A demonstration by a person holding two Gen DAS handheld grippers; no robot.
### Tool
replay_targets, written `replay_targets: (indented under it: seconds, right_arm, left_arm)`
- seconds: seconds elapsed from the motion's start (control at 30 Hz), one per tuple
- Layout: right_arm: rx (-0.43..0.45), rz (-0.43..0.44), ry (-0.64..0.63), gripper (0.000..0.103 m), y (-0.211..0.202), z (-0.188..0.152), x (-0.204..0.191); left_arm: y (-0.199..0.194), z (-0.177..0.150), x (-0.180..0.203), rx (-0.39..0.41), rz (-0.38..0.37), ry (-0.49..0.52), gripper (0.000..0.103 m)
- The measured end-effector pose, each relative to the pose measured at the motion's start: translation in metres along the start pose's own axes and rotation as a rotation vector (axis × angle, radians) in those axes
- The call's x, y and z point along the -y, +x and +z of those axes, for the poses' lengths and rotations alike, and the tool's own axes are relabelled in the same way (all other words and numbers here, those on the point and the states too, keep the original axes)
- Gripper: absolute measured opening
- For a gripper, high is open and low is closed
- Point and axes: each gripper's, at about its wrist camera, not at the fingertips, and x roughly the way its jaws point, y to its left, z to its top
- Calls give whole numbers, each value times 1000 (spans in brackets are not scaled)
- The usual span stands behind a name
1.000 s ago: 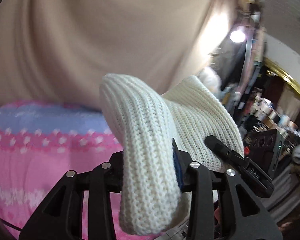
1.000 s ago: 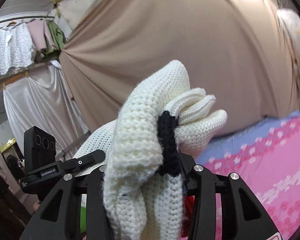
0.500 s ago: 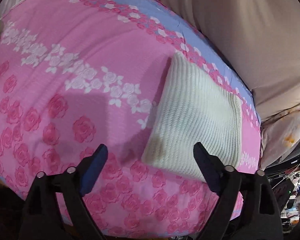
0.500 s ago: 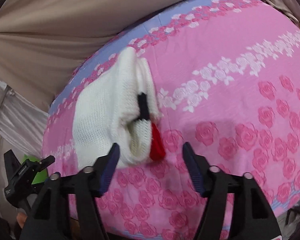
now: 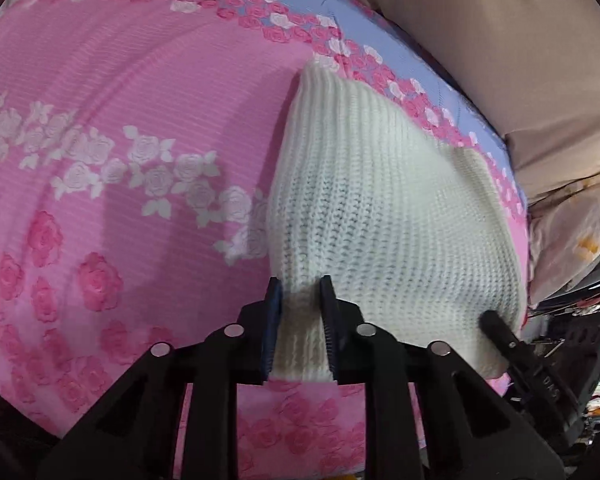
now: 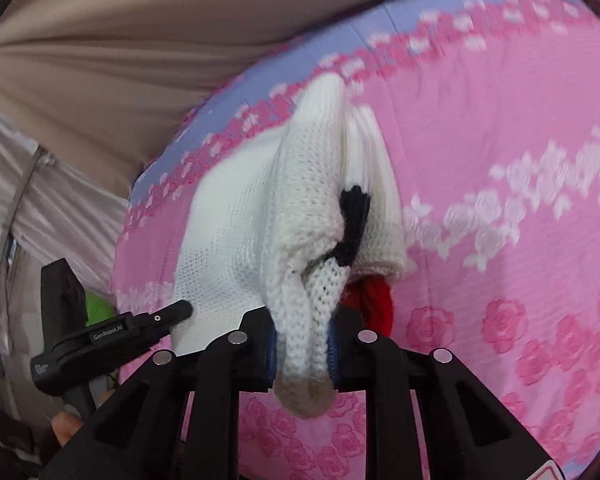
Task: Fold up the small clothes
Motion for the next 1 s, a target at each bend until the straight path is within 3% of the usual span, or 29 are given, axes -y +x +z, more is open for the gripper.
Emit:
replay_targets:
  seconds: [0.1, 0.17, 0.23, 0.27, 0.33, 0.4, 0.5, 0.6, 0.8, 0.9, 1.0]
  right_arm:
    - [-174, -121, 50, 36, 49, -16, 34]
    - [-108, -67, 157, 37, 34, -21, 46]
    - [-37, -83, 177, 42, 8, -20, 39]
    - [24, -102, 135, 41, -10, -18, 28]
    - [99, -153, 22, 28, -29, -11, 1]
    - [120, -163, -82, 8, -31, -3, -25]
    - [120, -207, -176, 7, -12, 2, -41]
    - [-22, -297, -201, 0, 47, 3, -18]
    - [88, -294, -216, 0, 9, 7, -39]
    - [-7, -370, -231, 0, 44, 5, -20]
    - [-2, -346, -222, 0, 40, 5, -20]
  left_arm:
    - [27, -8, -14, -47, 102, 15, 21]
    - [20, -12, -20, -33, 77, -30, 22]
    - [-2, -12, -12, 26, 94, 4, 21]
    - [-12, -11, -5, 62, 104, 33, 23]
    - [-30, -8, 15, 146, 123, 100, 29]
    - [-35, -2, 41, 188, 143, 170, 34]
    - [-13, 4, 63, 195, 226, 280, 35]
    - [34, 6, 66, 106, 311, 326, 36]
    - [35, 5, 60, 103, 324, 328, 37]
    - [37, 6, 62, 102, 336, 334, 38]
    - [35, 4, 67, 104, 359, 354, 38]
